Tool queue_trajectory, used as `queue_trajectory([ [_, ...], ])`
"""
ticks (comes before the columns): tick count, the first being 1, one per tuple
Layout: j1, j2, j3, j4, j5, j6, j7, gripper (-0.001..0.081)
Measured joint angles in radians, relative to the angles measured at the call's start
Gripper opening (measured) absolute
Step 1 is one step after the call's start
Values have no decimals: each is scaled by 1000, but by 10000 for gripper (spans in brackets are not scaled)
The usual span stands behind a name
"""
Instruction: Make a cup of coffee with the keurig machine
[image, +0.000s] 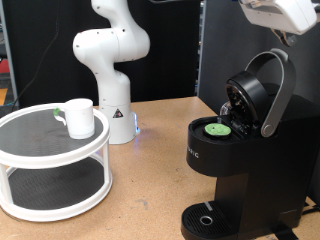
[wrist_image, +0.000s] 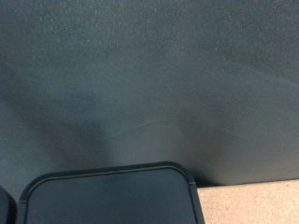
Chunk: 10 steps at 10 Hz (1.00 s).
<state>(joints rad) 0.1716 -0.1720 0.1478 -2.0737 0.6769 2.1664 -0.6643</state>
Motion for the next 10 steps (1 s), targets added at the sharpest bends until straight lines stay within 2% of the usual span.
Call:
queue_trajectory([
  [4,0,24,24,-4,-15,24,11,2],
  [10,-19,13,-3,-11,-23,4,-25,2],
])
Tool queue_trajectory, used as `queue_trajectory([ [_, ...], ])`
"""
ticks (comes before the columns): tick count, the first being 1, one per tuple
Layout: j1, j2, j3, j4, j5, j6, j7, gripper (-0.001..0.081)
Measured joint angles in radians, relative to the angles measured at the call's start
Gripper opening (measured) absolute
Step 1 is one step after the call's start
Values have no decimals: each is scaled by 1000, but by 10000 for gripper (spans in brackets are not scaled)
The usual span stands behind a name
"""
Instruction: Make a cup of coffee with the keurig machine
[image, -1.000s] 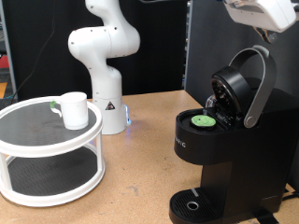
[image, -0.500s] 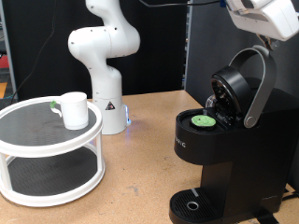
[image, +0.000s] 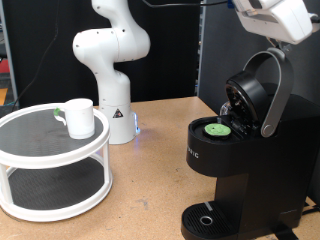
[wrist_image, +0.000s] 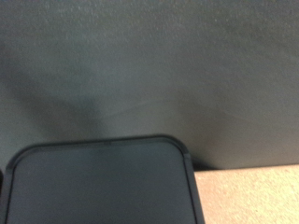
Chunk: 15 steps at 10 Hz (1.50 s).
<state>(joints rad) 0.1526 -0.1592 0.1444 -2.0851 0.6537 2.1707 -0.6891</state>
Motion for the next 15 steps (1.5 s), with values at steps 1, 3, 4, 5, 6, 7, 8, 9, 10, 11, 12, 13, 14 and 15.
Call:
queue_trajectory([
  [1,-7,-8,-8,0,-18,-17,-1,2],
  [3,-25,-26,-28,1,-62,-59,-14,2],
  [4,-37,-34,-43,1,-84,-85,-30,2],
  [5,-50,-39,-58,0,-110,-113,-45,2],
  [6,-65,-41,-72,0,-138,-141,-62,2],
  [7,-79,-41,-85,-5,-167,-162,-80,2],
  [8,-93,-41,-96,-15,-197,-173,-95,2],
  [9,-106,-41,-104,-31,-229,-180,-107,2],
  [10,-117,-41,-112,-51,-259,-181,-117,2],
  [11,-127,-40,-117,-76,-281,-178,-125,2],
  [12,-136,-39,-119,-108,-306,-161,-127,2],
  [13,-142,-38,-119,-145,-329,-126,-128,2],
  [14,-146,-36,-119,-180,-352,-87,-128,2],
  [15,-149,-30,-119,-215,-371,-42,-126,2],
])
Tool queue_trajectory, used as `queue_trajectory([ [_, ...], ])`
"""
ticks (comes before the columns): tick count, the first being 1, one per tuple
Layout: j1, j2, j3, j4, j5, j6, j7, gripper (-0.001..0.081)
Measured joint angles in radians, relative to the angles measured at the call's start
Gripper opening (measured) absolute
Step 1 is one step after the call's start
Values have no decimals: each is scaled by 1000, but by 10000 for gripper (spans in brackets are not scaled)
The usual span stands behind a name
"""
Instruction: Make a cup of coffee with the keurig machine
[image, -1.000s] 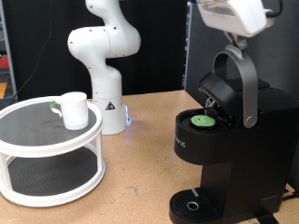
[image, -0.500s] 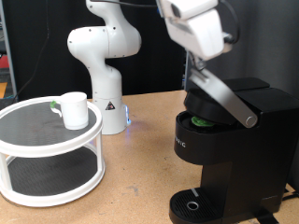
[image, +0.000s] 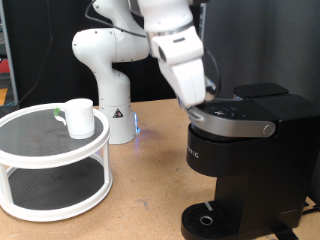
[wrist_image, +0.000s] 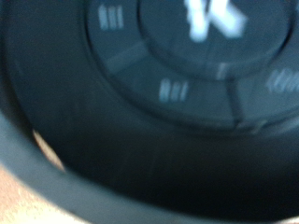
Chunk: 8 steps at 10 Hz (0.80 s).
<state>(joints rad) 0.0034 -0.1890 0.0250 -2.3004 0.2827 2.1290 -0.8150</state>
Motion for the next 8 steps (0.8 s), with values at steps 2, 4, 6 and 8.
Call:
queue_trajectory([
  [2,-4,15,0,-52,-12,91,6,2],
  [4,-7,33,0,-79,-13,122,6,2],
  [6,-8,47,0,-97,-9,148,-2,2],
  [8,-8,48,-3,-102,28,161,-34,2],
])
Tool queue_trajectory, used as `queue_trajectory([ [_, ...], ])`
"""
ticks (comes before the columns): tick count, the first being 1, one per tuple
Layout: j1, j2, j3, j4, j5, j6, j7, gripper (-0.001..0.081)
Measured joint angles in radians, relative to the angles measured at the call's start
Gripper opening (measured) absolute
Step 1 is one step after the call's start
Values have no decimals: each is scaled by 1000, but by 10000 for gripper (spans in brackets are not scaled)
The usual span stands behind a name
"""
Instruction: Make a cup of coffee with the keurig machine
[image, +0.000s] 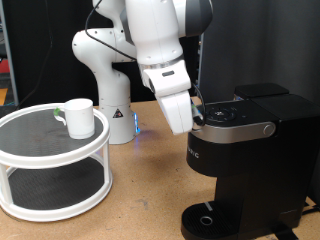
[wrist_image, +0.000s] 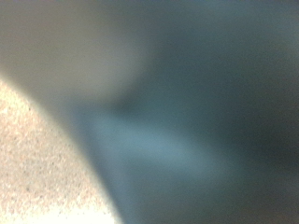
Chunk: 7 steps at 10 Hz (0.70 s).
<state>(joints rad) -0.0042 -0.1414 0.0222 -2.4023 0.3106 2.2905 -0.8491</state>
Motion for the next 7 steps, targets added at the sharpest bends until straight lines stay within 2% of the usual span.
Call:
queue_trajectory([
  [3,-1,-21,-31,13,95,-46,-93,2],
  [7,-4,-69,-70,61,111,-159,-122,2],
])
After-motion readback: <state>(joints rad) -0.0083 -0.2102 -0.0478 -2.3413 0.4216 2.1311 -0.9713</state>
